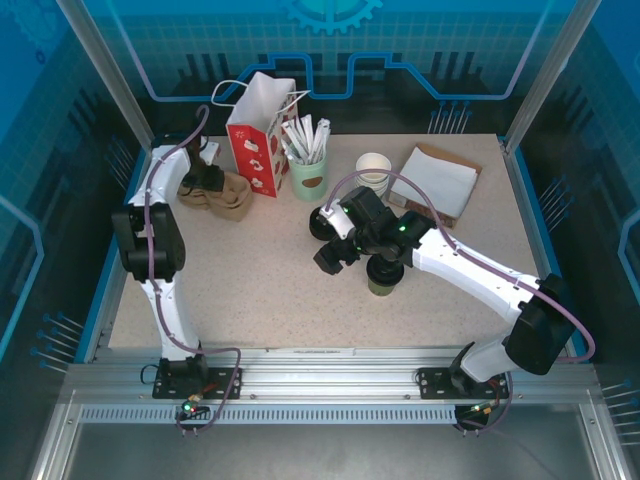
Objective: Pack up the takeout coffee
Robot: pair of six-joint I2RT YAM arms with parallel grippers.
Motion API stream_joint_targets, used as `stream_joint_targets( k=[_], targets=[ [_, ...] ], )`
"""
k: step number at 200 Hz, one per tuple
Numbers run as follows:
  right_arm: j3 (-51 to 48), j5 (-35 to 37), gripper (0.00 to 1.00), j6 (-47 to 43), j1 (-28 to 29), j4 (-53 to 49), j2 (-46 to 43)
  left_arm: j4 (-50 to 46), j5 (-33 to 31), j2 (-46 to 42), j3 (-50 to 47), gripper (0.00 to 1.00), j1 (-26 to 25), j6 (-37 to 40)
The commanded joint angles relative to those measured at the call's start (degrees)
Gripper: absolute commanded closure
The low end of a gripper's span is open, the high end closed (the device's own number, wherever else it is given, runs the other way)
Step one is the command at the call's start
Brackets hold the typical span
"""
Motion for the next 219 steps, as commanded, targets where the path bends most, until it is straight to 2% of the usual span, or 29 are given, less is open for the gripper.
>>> stream_joint_targets(
  k=[1,93,115,136,160,183,200,219],
  targets=[
    [-0.6,-1.2,0.06,0.7,0.3,0.2,0.1,-2.4,-0.5,0.1,2.1,0.53,0.2,0.3],
    [0.8,-1.6,0.06,0.6,0.2,-0.3,-2.3,-1.4,-0.8,-12.6,-1.3,0.54,-0.2,-4.1],
    [1.1,-1.5,0.06,0.8,0.0,-0.6,-3.4,-1.3,-1.7,-18.0,-5.6,0.54,-0.4,-7.5],
    [1.3,-1.7,0.06,1.6,-0.5,-1.2,-5.1,1.4,-2.3,-26.1,-14.0,0.55,-1.9,-13.6],
    [1.2,-1.3,0.06,2.5,-1.6,-2.6,-7.8,7.5,-1.4,-37.7,-27.4,0.54,-7.2,-18.2],
    [-0.6,-0.6,0.06,3.3,-3.7,-4.0,-11.3,9.5,-2.1,-46.3,-38.4,0.54,-14.0,-22.3],
    [-2.9,0.3,0.06,4.1,-5.8,-4.8,-14.3,10.6,-2.7,-50.5,-46.3,0.55,-21.1,-27.6],
    [-5.5,0.8,0.06,4.5,-8.0,-5.6,-17.4,13.9,-3.0,-53.4,-54.2,0.55,-31.7,-35.6]
  ],
)
